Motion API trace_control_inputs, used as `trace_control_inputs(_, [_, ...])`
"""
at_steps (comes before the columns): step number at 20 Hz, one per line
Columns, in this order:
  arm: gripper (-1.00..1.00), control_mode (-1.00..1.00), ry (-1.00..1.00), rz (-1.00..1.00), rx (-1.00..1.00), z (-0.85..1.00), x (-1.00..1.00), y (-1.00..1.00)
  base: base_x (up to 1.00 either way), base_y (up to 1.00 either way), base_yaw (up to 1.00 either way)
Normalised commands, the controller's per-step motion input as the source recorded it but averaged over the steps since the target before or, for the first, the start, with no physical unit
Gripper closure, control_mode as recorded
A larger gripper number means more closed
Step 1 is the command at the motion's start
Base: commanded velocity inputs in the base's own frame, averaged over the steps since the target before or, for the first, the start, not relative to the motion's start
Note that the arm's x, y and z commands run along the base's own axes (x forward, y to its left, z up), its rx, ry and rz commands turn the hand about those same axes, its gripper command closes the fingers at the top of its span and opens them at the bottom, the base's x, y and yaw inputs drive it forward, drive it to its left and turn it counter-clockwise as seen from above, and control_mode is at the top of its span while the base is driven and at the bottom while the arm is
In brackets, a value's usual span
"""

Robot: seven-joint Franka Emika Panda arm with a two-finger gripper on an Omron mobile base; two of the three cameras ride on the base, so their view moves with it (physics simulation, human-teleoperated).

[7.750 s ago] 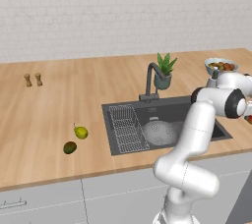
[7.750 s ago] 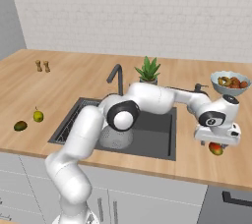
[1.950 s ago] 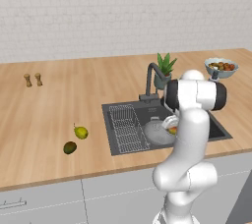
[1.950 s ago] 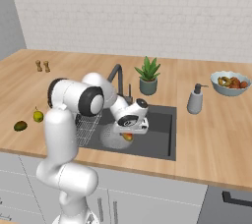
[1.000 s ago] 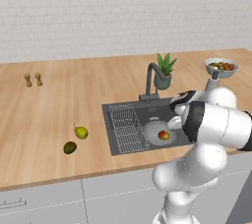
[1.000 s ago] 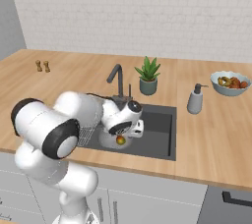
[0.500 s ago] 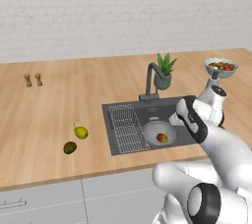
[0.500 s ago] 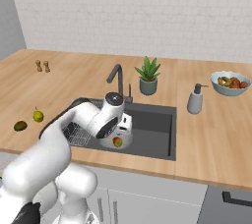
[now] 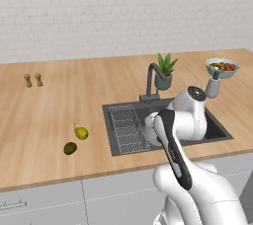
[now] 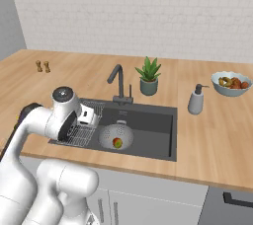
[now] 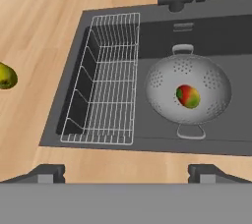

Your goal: Put the colander in the sink, put the pear, mango, mango in the colander, and turn on the sink faucet and pour water over the colander.

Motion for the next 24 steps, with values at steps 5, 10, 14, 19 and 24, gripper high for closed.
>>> trace_control_inputs(5, [-1.0,-1.0,0.0,0.0,-0.12,0.71,0.0,1.0,0.0,0.0,0.0])
trace_control_inputs(10, [-1.0,-1.0,0.1,0.02,-0.09,0.41,0.06,1.0,0.0,0.0,0.0])
trace_control_inputs(14, [-1.0,-1.0,0.28,0.13,0.0,0.07,0.31,0.88,0.0,0.0,0.0])
trace_control_inputs(19, [-1.0,-1.0,0.22,0.15,0.01,0.0,0.39,0.71,0.0,0.0,0.0])
trace_control_inputs(24, [-1.0,-1.0,0.17,0.03,-0.01,-0.18,0.54,0.5,0.0,0.0,0.0])
